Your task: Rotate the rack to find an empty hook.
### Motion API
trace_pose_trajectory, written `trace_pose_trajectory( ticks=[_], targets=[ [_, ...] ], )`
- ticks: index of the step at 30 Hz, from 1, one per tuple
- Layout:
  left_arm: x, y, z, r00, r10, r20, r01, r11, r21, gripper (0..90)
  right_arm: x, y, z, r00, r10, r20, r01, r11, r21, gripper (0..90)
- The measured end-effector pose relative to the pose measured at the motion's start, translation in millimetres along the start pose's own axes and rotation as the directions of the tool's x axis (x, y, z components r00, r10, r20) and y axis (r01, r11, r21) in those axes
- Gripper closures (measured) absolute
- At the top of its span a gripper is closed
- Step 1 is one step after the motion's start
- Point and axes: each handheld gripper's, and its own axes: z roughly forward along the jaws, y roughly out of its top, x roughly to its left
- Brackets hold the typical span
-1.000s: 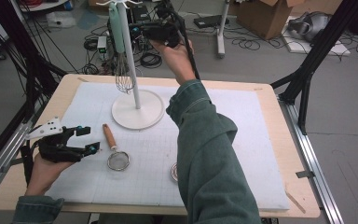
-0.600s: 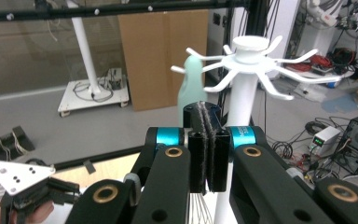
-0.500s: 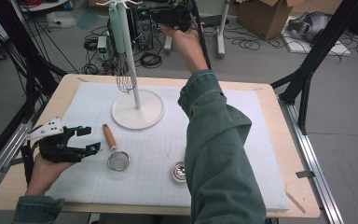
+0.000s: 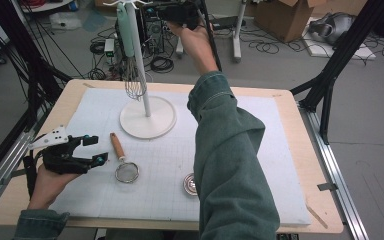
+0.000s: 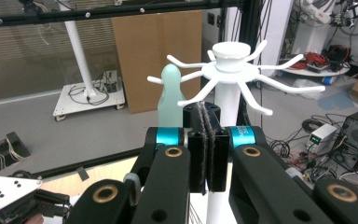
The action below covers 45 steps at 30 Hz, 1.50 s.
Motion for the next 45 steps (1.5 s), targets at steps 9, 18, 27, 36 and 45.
trace_pose_trajectory(
  ticks=[9, 18, 27, 36, 45],
  targets=[
    [-0.3, 1.1, -0.5, 1.0, 0.008, 0.001, -0.008, 1.0, 0.001, 23.3, 3.9, 2.8, 4.7, 1.0, -0.002, -0.002, 0.002, 1.0, -0.001, 89.7],
    [-0.9, 1.2, 0.2, 1.0, 0.006, 0.002, -0.006, 1.0, 0.001, 23.3, 10.4, 3.4, 11.0, 1.0, -0.003, -0.005, 0.003, 1.0, -0.009, 89.7],
    [-0.3, 1.4, -0.9, 1.0, 0.01, 0.001, -0.01, 1.0, 0.001, 23.3, 16.7, 4.7, 18.3, 1.0, -0.003, -0.003, 0.003, 1.0, -0.006, 89.7],
    [-0.2, 1.3, -1.4, 1.0, 0.004, 0.001, -0.004, 1.0, -0.003, 23.2, 22.5, 5.3, 28.2, 1.0, -0.007, 0.0, 0.007, 1.0, -0.007, 89.8],
    [-0.6, 1.6, -0.5, 1.0, 0.007, 0.005, -0.007, 1.0, -0.002, 23.2, 28.0, 7.0, 30.1, 0.9997, -0.016, 0.016, 0.016, 1.0, -0.007, 89.7]
  ],
)
